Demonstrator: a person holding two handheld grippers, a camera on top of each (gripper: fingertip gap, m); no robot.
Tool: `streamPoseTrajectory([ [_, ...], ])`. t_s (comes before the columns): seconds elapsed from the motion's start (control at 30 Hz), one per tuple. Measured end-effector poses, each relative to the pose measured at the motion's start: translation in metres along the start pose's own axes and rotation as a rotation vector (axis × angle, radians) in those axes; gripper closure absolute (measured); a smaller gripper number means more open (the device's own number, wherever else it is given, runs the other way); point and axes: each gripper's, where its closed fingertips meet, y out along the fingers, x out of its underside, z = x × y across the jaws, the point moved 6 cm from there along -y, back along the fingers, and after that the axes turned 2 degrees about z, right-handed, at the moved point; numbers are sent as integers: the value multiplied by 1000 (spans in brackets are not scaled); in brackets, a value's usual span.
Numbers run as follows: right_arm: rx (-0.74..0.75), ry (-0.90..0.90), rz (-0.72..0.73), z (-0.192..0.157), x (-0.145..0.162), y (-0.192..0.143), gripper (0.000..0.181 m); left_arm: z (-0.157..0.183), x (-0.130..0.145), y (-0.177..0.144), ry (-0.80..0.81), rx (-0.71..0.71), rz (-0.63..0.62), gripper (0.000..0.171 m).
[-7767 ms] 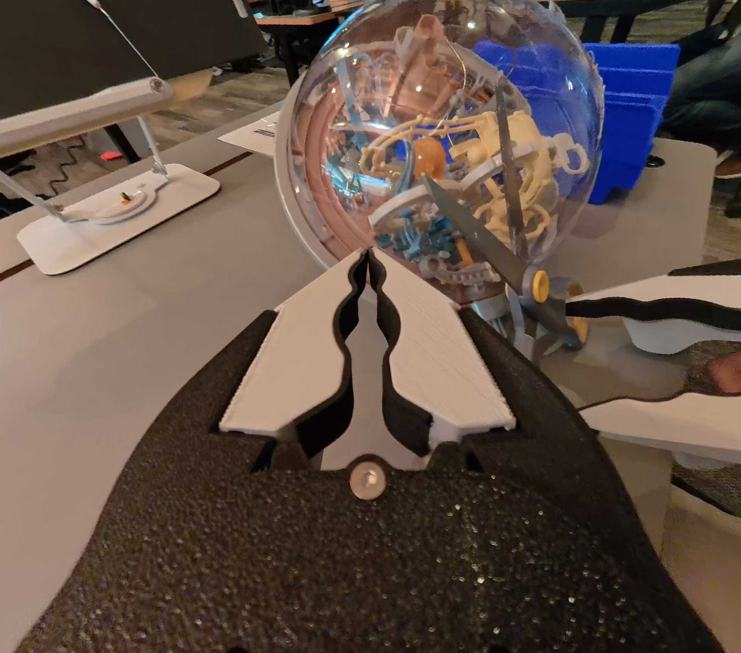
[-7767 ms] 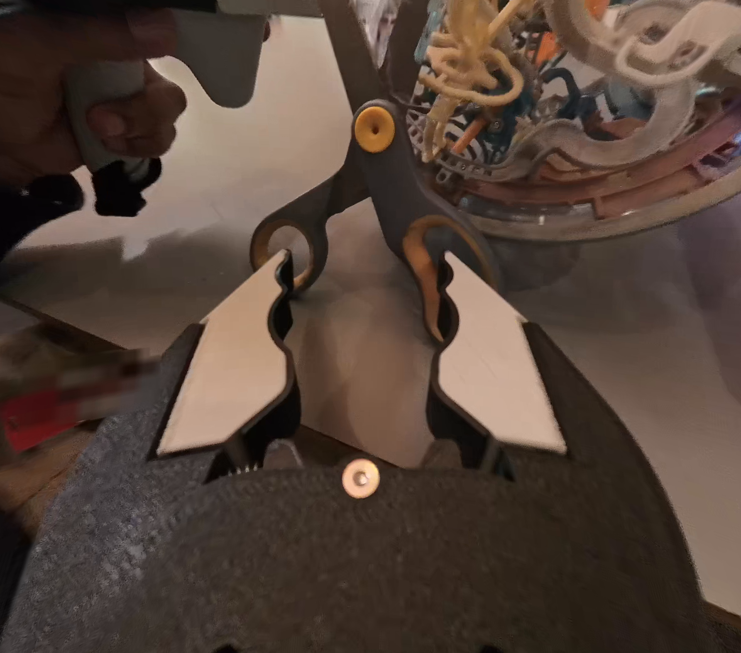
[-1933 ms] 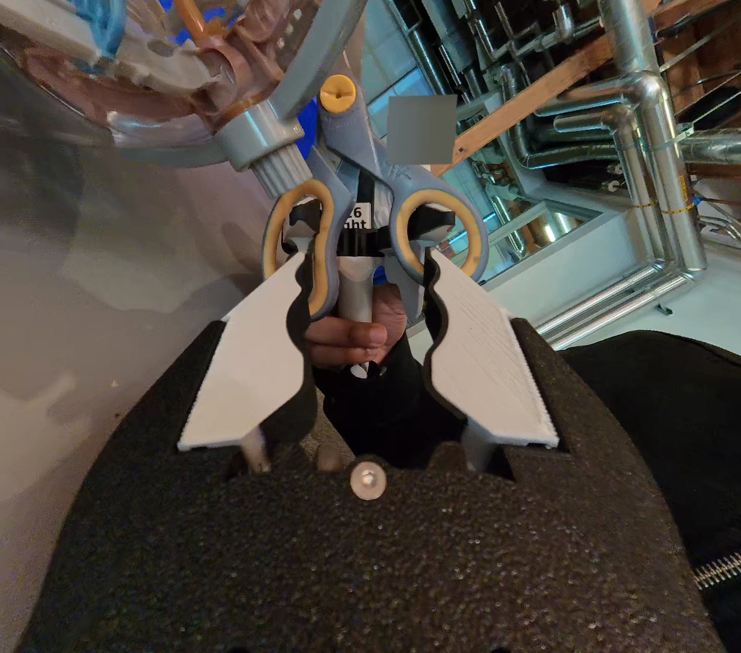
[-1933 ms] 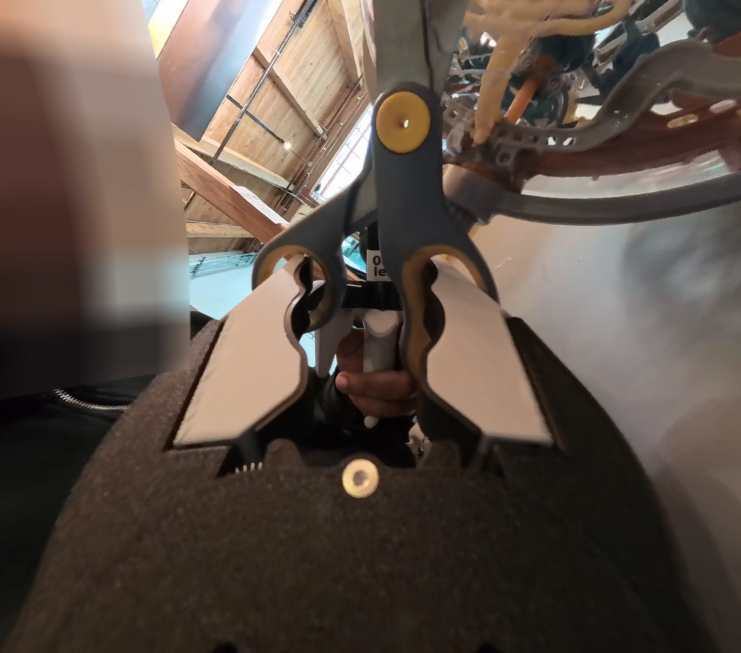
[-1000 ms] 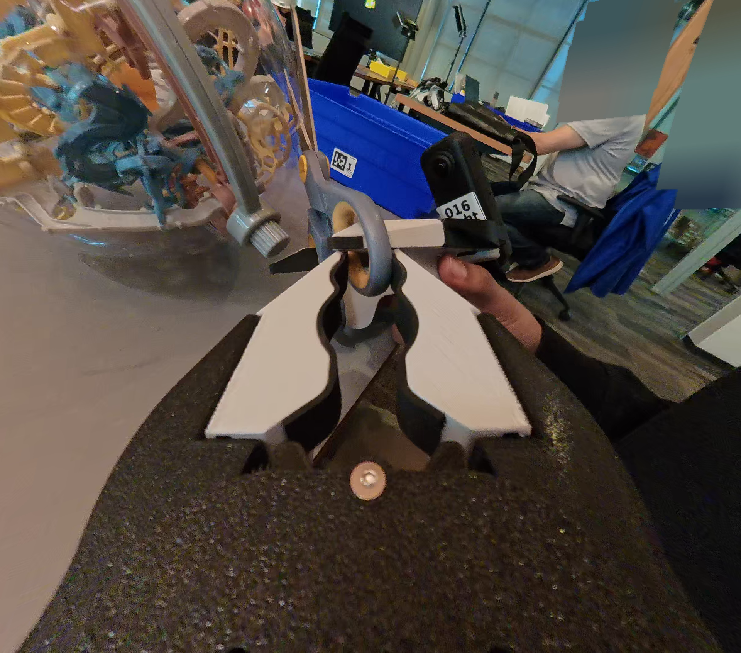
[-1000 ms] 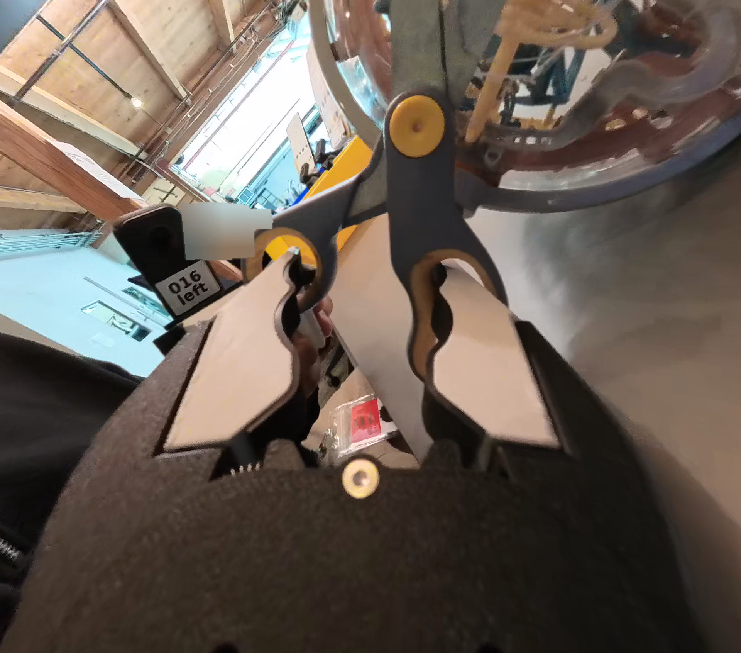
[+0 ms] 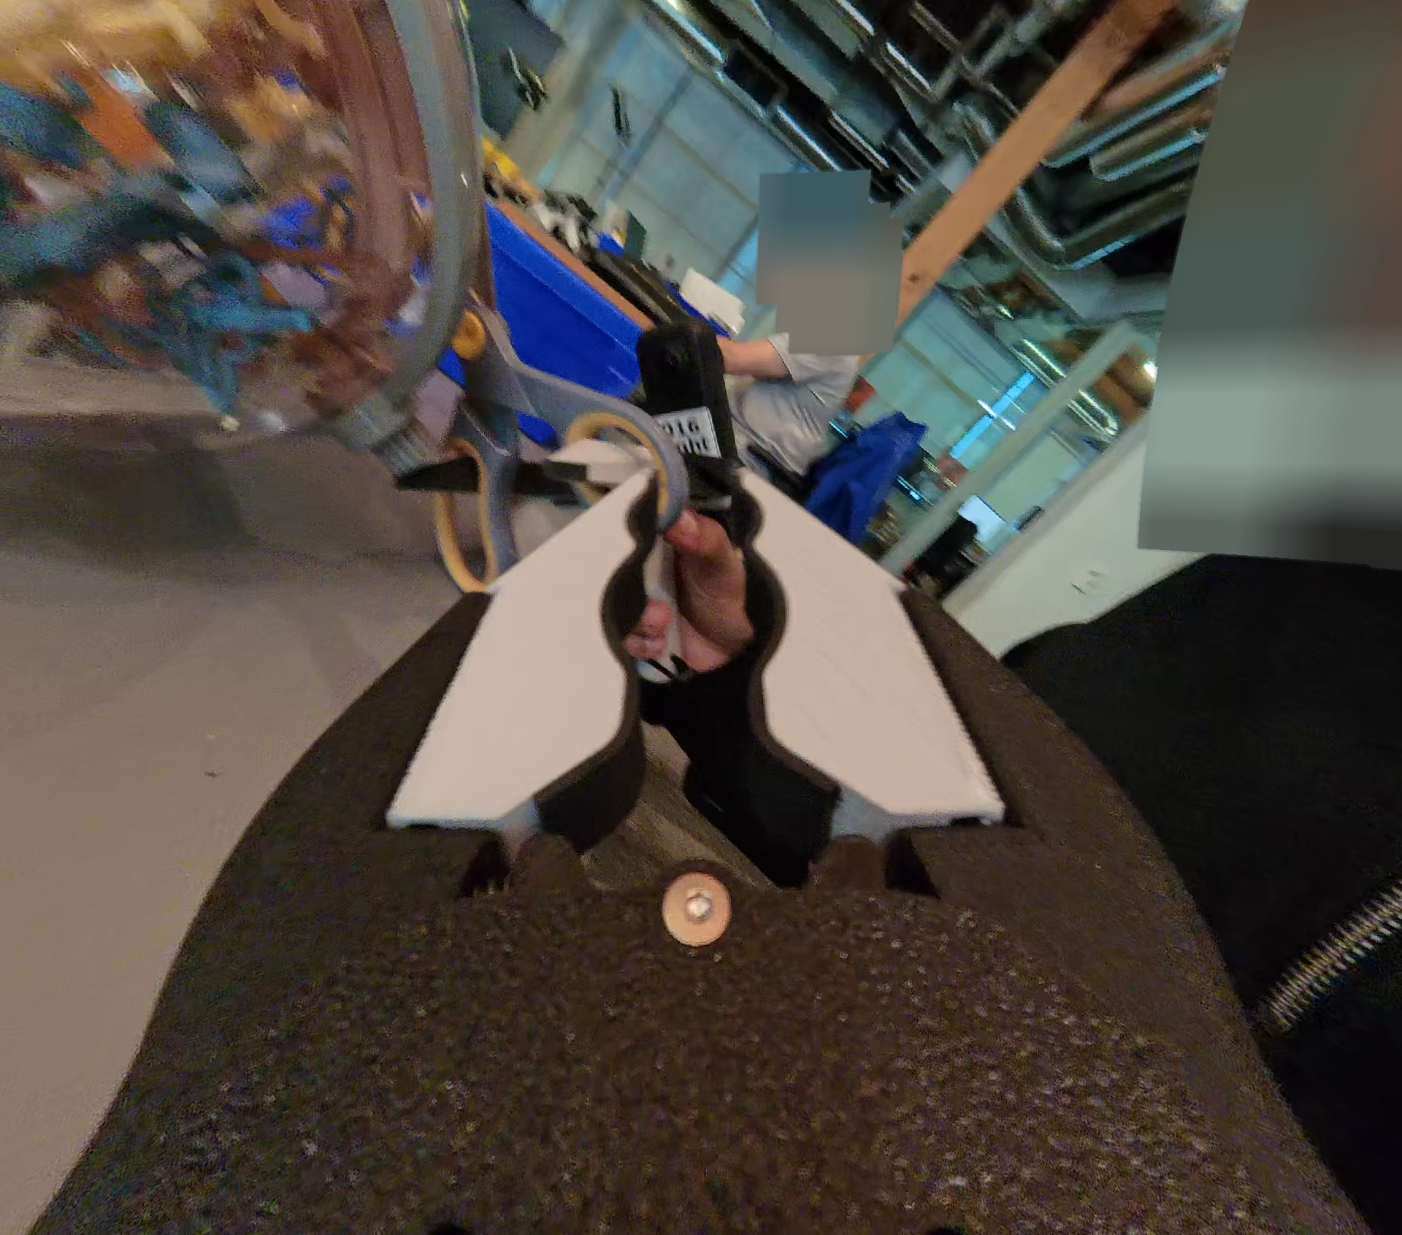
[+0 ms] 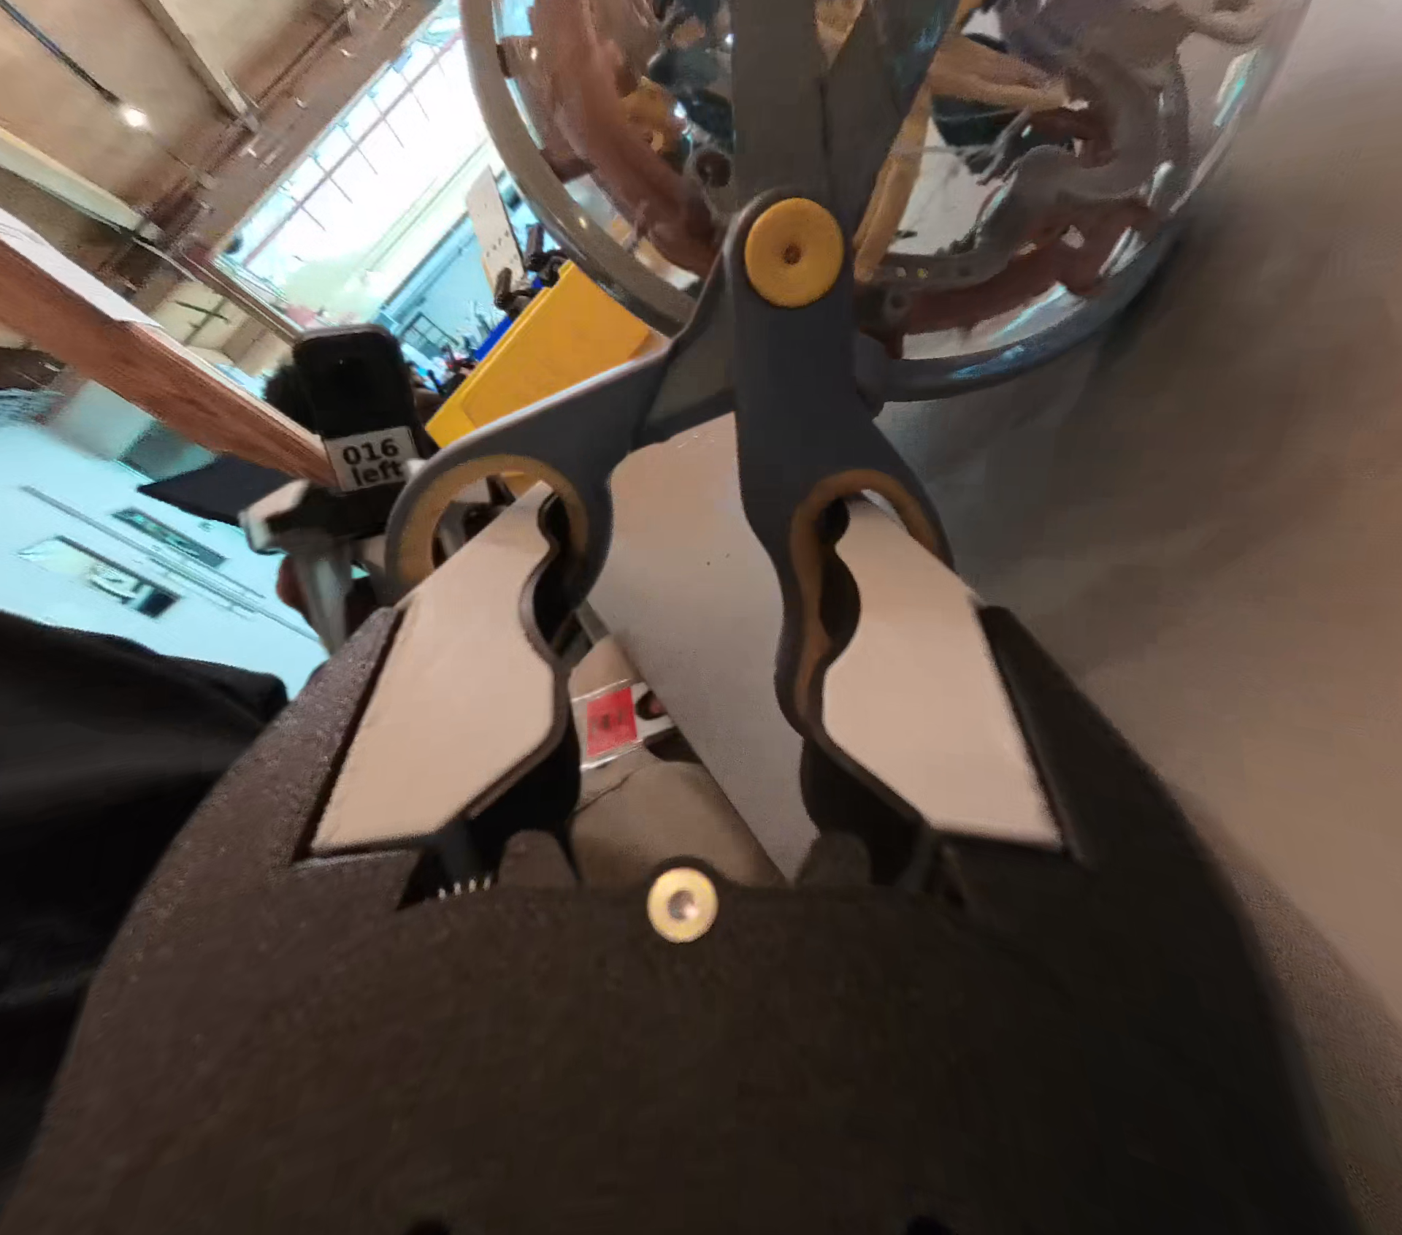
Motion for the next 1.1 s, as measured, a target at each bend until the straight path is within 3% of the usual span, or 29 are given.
streamPoseTrajectory([
  [0.1,60,-74,6,-2,0,4,118,0,16,10,-29,12,-129,132],
  [0.23,253,-313,-48,-4,6,12,118,-9,31,22,34,-127,-231,130],
  [0.43,382,-487,-78,-10,9,19,121,-19,33,23,-19,-167,-224,131],
  [0.5,382,-509,-78,-11,9,20,121,-20,32,20,-68,-150,-205,133],
  [0.63,350,-539,-66,-18,8,21,120,-27,31,13,-200,-95,-169,163],
  [0.93,210,-487,-30,-24,5,13,119,-18,28,12,-174,-35,-133,166],
  [1.1,84,-358,-17,-21,1,0,119,-19,19,5,-193,-12,-78,166],
])
